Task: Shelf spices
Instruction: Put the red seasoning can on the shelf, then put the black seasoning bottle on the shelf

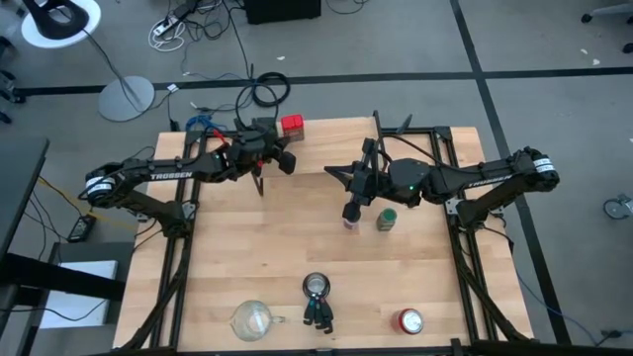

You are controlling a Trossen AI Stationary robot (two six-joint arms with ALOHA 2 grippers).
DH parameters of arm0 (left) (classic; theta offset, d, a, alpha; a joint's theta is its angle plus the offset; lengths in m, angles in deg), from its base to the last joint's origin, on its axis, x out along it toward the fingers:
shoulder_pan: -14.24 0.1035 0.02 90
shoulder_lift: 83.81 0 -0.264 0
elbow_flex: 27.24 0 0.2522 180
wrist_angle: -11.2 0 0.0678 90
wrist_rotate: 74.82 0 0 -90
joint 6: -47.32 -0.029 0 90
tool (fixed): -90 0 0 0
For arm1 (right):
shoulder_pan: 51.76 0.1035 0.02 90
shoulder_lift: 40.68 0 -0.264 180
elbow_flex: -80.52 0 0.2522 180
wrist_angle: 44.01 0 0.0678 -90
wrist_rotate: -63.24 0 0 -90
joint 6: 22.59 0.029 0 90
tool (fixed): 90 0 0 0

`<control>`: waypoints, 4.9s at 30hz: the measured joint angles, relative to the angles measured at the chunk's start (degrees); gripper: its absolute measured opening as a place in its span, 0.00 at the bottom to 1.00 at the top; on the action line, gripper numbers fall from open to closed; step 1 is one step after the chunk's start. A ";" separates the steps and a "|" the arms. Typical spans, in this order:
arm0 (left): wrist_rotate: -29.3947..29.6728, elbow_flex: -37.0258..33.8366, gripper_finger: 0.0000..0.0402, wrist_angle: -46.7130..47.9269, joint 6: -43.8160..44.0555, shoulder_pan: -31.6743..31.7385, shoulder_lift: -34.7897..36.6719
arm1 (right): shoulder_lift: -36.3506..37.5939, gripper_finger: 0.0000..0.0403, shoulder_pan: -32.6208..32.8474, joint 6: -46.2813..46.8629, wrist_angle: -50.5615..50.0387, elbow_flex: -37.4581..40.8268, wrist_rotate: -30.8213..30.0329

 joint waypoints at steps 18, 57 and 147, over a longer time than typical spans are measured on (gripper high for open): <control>3.71 0.00 0.00 0.31 0.32 1.74 0.00 | 0.00 0.00 0.02 0.12 0.11 0.00 -0.01; 0.49 0.07 0.00 -4.61 -0.04 2.53 -5.40 | -0.02 0.01 0.02 0.22 0.61 0.02 0.91; -11.16 -36.96 0.00 -28.28 3.49 -24.53 38.01 | -21.47 0.00 -10.89 18.61 19.10 -3.24 31.66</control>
